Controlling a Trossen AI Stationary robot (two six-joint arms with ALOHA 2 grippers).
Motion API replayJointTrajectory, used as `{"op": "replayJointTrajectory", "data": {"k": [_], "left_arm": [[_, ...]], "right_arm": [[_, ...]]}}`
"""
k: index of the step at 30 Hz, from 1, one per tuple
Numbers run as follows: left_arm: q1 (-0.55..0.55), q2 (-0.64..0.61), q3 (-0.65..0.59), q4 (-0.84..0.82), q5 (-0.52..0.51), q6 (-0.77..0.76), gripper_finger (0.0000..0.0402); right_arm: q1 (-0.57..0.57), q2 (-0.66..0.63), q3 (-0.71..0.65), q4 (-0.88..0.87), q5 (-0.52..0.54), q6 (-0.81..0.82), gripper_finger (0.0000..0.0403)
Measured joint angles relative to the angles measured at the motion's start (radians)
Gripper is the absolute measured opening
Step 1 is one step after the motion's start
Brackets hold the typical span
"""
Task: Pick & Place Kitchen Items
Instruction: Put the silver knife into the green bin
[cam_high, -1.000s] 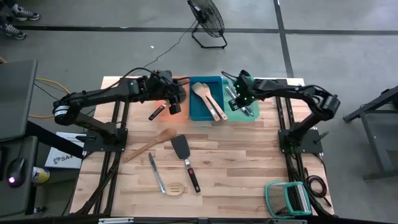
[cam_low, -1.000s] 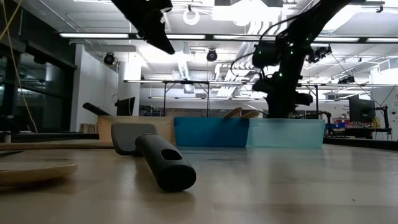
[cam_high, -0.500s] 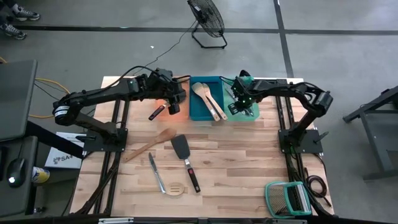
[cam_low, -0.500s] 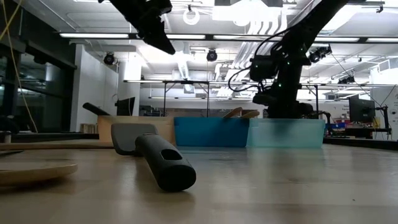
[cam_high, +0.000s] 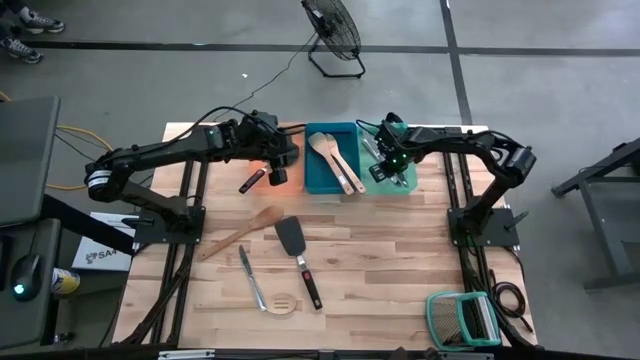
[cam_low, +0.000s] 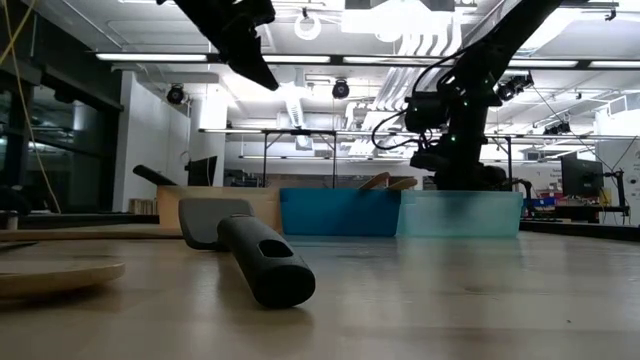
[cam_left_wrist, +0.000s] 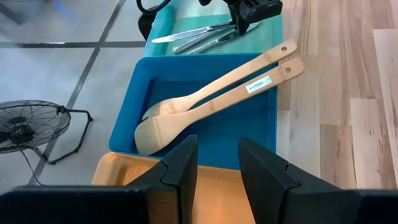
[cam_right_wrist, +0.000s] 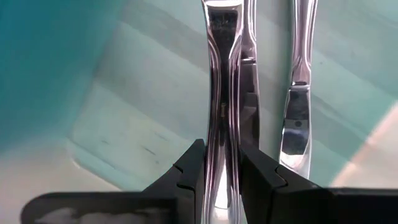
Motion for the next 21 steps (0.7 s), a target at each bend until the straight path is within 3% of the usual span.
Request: {"op": "replayJointTrajectory", "data": {"k": [12, 21], "left_arm": [[0.000, 0.000, 0.000, -0.002, 0.000, 0.018, 0.0113], [0.000, 0.000, 0.000, -0.013, 0.000, 0.018, 0.0113]], "right_arm": [[0.001, 0.013, -0.008, -0.019, 0.017, -0.003, 0.0062], [0.005, 0.074, -0.003, -0.011, -0.027, -0.007, 0.0062]]}}
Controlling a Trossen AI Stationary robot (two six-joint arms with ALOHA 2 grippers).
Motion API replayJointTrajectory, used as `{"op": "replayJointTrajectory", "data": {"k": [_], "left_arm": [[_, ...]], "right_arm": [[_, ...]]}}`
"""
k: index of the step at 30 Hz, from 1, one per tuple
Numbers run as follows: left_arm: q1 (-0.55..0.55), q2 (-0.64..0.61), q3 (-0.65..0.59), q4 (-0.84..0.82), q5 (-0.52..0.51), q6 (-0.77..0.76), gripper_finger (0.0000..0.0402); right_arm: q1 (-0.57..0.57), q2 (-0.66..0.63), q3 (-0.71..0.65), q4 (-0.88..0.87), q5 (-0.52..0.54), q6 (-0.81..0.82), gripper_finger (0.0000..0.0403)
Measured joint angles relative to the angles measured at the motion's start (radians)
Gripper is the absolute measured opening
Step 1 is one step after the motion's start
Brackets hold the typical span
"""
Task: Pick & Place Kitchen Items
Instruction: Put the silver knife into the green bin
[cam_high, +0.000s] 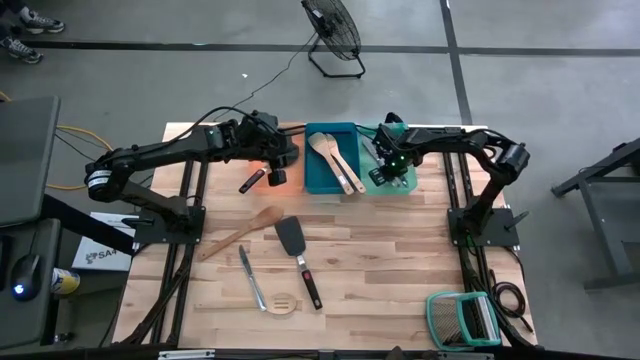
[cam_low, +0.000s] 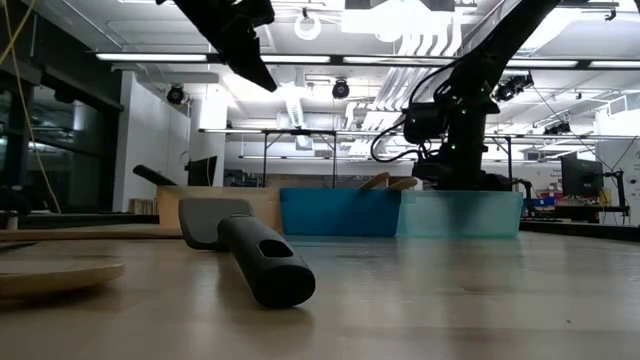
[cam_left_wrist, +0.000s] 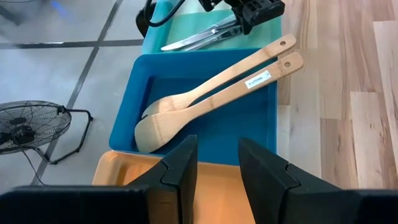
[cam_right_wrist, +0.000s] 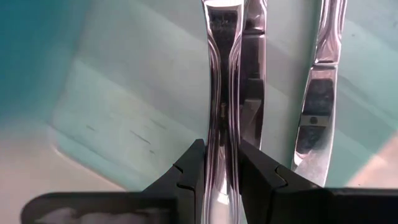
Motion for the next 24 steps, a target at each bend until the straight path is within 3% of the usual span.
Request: {"op": "replayJointTrajectory", "data": {"k": [8, 15, 24], "left_arm": [[0.000, 0.000, 0.000, -0.002, 0.000, 0.000, 0.0113], [0.000, 0.000, 0.000, -0.002, 0.000, 0.000, 0.0113], [0.000, 0.000, 0.000, -0.002, 0.000, 0.000, 0.0113]], "right_arm": [[0.001, 0.002, -0.002, 0.001, 0.010, 0.000, 0.0062], [0.001, 0.003, -0.004, 0.000, 0.032, 0.005, 0.0114], [0.000, -0.007, 0.000, 0.003, 0.009, 0.004, 0.0093]]}}
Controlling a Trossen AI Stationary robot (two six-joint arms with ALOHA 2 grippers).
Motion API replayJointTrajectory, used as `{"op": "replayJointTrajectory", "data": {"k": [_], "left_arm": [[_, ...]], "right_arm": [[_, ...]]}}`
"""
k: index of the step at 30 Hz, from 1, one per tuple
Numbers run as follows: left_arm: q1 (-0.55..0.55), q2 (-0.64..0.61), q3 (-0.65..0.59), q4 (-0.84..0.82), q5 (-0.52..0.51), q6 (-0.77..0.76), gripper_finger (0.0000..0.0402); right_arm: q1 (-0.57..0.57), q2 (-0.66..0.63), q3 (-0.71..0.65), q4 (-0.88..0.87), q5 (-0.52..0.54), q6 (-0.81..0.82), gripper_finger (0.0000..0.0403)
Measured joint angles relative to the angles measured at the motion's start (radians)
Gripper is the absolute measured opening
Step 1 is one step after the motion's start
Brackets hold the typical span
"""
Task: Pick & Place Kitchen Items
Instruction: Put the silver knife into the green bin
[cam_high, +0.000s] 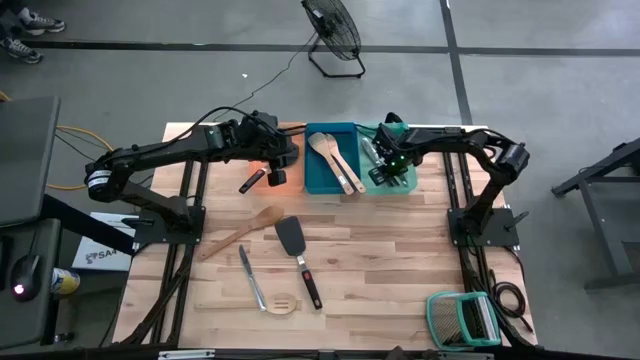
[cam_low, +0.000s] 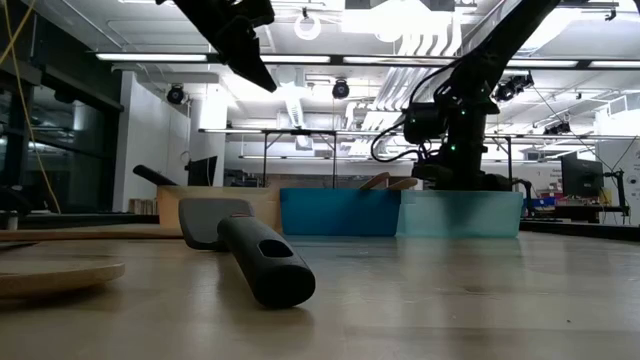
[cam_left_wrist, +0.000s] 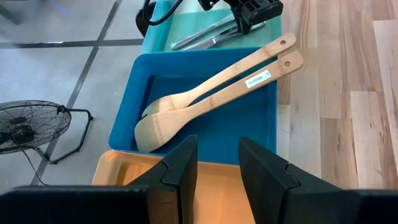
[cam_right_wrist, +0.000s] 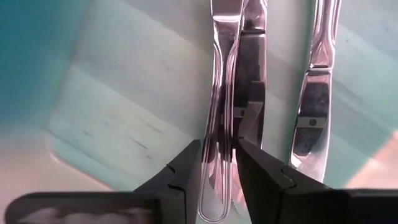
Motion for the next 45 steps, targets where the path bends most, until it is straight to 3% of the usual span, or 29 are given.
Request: {"op": "replayJointTrajectory", "data": {"k": [17, 21, 28, 33, 39, 45], "left_arm": [[0.000, 0.000, 0.000, -0.122, 0.008, 0.000, 0.0113], [0.000, 0.000, 0.000, -0.205, 0.080, 0.011, 0.0113], [0.000, 0.000, 0.000, -0.330, 0.340, 0.049, 0.0113], [-0.001, 0.000, 0.000, -0.394, 0.455, 0.033, 0.0113], [-0.051, 0.000, 0.000, -0.419, 0.480, -0.026, 0.0113], [-0.174, 0.003, 0.000, -0.456, 0.460, -0.019, 0.0113]], "right_arm": [[0.006, -0.290, 0.005, 0.027, -0.015, 0.000, 0.0096], [0.020, -0.370, 0.005, 0.028, -0.016, -0.021, 0.0096], [0.075, -0.485, 0.005, 0.028, -0.030, -0.081, 0.0097], [0.146, -0.529, 0.007, 0.028, -0.038, -0.135, 0.0097], [0.247, -0.537, 0.007, 0.017, -0.034, -0.183, 0.0107], [0.345, -0.537, 0.007, -0.015, -0.006, -0.186, 0.0174]]}}
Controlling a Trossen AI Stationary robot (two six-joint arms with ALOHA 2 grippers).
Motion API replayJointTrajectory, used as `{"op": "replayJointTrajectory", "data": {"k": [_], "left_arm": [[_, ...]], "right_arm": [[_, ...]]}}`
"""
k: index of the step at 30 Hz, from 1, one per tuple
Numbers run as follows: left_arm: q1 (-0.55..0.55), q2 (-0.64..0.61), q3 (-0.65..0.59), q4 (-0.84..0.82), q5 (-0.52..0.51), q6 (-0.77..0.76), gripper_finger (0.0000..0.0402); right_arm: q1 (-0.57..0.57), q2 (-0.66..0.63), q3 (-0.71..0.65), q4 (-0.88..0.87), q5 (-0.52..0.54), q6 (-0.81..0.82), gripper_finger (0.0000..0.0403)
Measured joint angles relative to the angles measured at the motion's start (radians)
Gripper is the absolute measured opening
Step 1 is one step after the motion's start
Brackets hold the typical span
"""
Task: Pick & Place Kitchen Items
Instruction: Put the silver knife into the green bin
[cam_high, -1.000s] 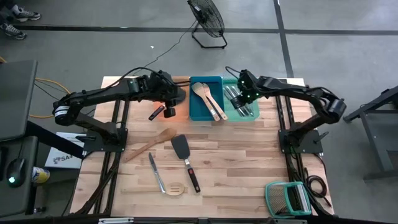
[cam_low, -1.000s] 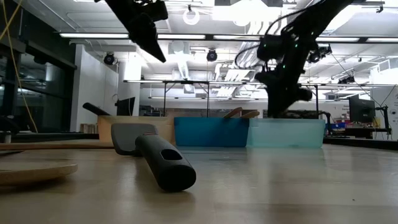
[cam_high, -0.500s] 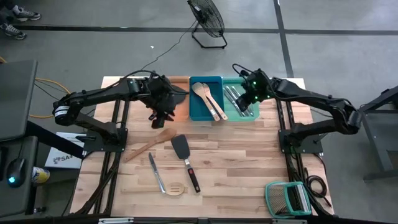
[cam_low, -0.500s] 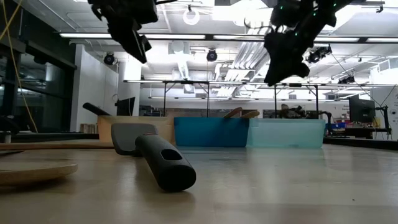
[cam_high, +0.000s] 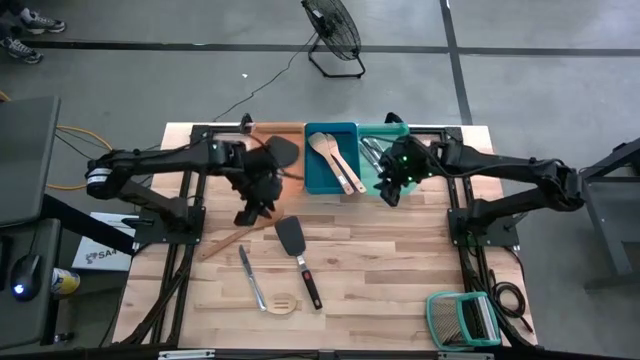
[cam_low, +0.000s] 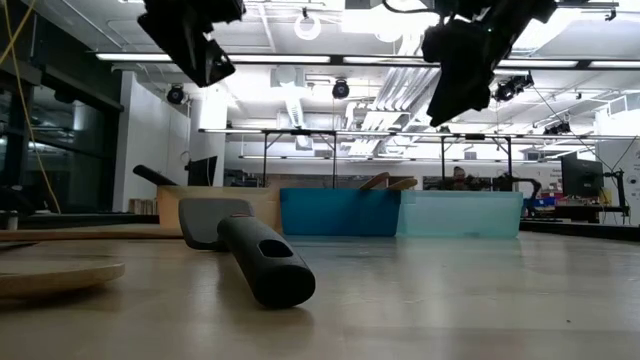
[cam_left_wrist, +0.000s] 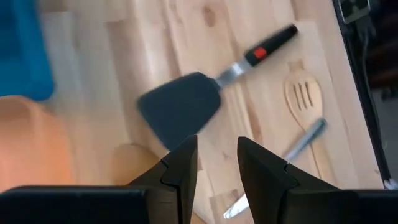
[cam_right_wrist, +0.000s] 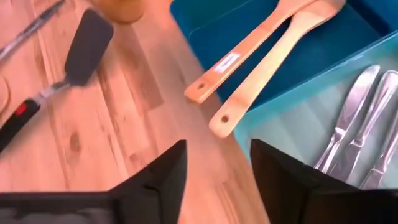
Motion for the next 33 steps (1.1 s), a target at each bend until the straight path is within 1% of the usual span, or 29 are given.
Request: {"op": "replayJointTrajectory", "data": {"k": [4, 8, 15, 18, 22, 24, 29, 31, 33], "left_arm": [[-0.103, 0.005, -0.001, -0.021, -0.027, 0.000, 0.0113], [-0.207, 0.005, -0.001, -0.018, -0.063, -0.002, 0.0113], [-0.368, 0.005, -0.001, -0.018, -0.162, -0.094, 0.0113], [-0.432, 0.021, 0.000, -0.021, -0.204, -0.097, 0.0113], [-0.514, 0.066, 0.001, -0.048, -0.251, -0.098, 0.0113], [-0.552, 0.098, 0.000, -0.052, -0.268, -0.080, 0.0113], [-0.621, 0.186, 0.000, -0.045, -0.285, 0.026, 0.0114], [-0.638, 0.220, 0.000, -0.023, -0.285, 0.043, 0.0122], [-0.659, 0.253, 0.000, -0.009, -0.286, 0.045, 0.0141]], "right_arm": [[0.063, -0.008, 0.000, -0.033, -0.008, -0.001, 0.0217], [0.137, -0.019, 0.000, -0.073, -0.010, 0.000, 0.0235], [0.275, -0.055, 0.000, -0.086, -0.007, 0.007, 0.0235], [0.327, -0.064, 0.000, -0.087, 0.000, 0.015, 0.0235], [0.386, -0.066, 0.000, -0.079, 0.022, 0.080, 0.0234], [0.413, -0.066, 0.000, -0.083, 0.033, 0.114, 0.0234], [0.481, -0.066, 0.000, -0.081, 0.035, 0.188, 0.0234], [0.507, -0.066, 0.000, -0.079, 0.035, 0.222, 0.0234], [0.532, -0.066, 0.000, -0.076, 0.035, 0.250, 0.0234]]}}
